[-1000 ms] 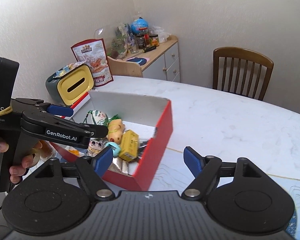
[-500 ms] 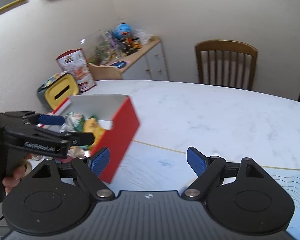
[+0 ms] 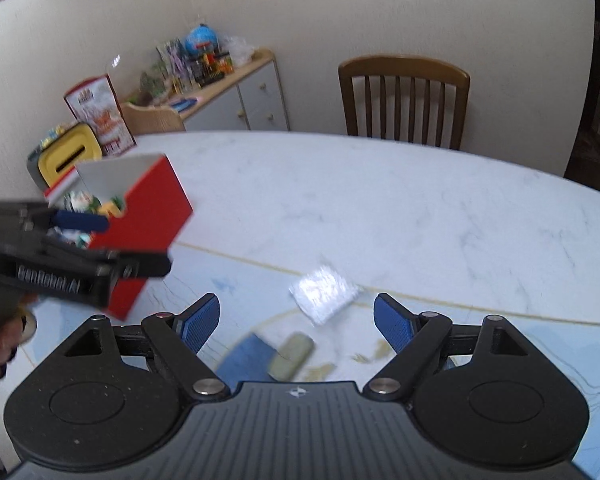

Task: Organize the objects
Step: 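Move both grippers back from the box to the bead bag and eraser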

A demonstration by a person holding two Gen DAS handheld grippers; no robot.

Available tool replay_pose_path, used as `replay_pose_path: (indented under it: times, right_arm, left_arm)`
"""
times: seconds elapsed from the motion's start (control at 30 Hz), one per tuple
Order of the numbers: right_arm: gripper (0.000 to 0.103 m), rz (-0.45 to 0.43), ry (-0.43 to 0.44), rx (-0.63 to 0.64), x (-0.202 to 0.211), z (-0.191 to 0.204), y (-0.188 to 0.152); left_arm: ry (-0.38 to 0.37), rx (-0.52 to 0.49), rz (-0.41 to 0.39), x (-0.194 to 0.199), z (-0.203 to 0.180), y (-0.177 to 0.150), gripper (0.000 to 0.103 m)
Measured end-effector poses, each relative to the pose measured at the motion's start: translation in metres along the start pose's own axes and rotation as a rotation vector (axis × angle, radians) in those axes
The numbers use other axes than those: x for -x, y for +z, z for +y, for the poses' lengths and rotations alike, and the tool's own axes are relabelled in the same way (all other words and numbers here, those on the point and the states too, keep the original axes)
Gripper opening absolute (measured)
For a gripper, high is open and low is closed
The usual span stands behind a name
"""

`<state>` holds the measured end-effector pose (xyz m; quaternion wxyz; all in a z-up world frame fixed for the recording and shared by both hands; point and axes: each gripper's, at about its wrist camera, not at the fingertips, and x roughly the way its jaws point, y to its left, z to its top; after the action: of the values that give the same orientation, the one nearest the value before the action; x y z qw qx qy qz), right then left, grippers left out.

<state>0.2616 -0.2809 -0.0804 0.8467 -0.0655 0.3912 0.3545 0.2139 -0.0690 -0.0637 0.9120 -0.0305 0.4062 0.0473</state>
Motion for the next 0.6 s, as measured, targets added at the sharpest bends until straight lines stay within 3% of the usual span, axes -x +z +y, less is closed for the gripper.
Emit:
replay_pose_path:
  times: [0.6]
  right_arm:
    - [0.085,0.071,-0.010,0.007,-0.056,0.004,-0.038]
  left_arm:
    - [-0.068,-0.085,0.068,-0.092,-0.056,0.013,0.102]
